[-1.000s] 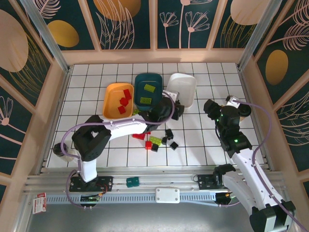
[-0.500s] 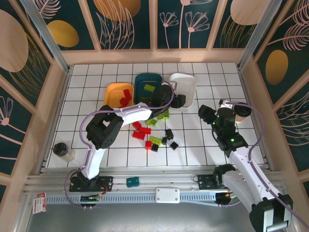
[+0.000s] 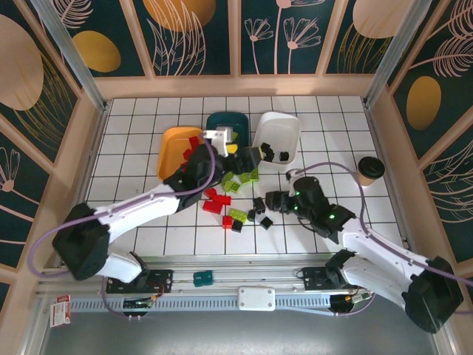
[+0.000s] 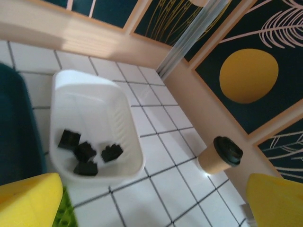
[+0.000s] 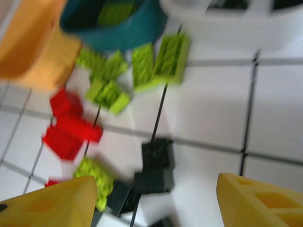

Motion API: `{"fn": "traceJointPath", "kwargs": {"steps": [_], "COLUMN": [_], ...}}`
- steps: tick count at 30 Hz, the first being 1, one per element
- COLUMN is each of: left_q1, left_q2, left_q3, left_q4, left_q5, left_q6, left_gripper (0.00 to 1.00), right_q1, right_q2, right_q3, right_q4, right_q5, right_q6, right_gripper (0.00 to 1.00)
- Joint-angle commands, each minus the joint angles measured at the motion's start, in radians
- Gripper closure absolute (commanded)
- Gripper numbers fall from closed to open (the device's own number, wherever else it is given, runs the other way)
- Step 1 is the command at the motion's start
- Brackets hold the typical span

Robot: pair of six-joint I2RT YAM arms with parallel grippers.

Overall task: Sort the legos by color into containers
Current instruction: Pick up the lego from the bottom-center of the table.

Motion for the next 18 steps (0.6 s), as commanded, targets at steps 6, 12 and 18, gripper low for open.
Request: {"fn": "traceJointPath", "kwargs": {"steps": [6,12,18], "left_q1": [-0.002,-0.001,-0.001], "left_q2": [-0.315,-0.555,-0.749], "left_q3": [-0.333,-0.532,-0.619], "left_q4": [-0.048,-0.118,-0.248], "left_q5": [-0.04,-0.11,-0.17], "left_q6": [-0.092,-0.165,-0.205], "left_gripper": [0.01,0.01,0.01], "right_q1": [0.174,0.202,0.235], "right_q2": [0.129,0.238,0.33], "right_q3": [-0.063,-0.047,-0.009], "right_q4": [-0.033,0.01,0.008], "right_q5": [0.051,0.089,0.111], "right_q6": [0.049,0.047,0.04], "right_gripper": [0.32,0.32,0.38]}}
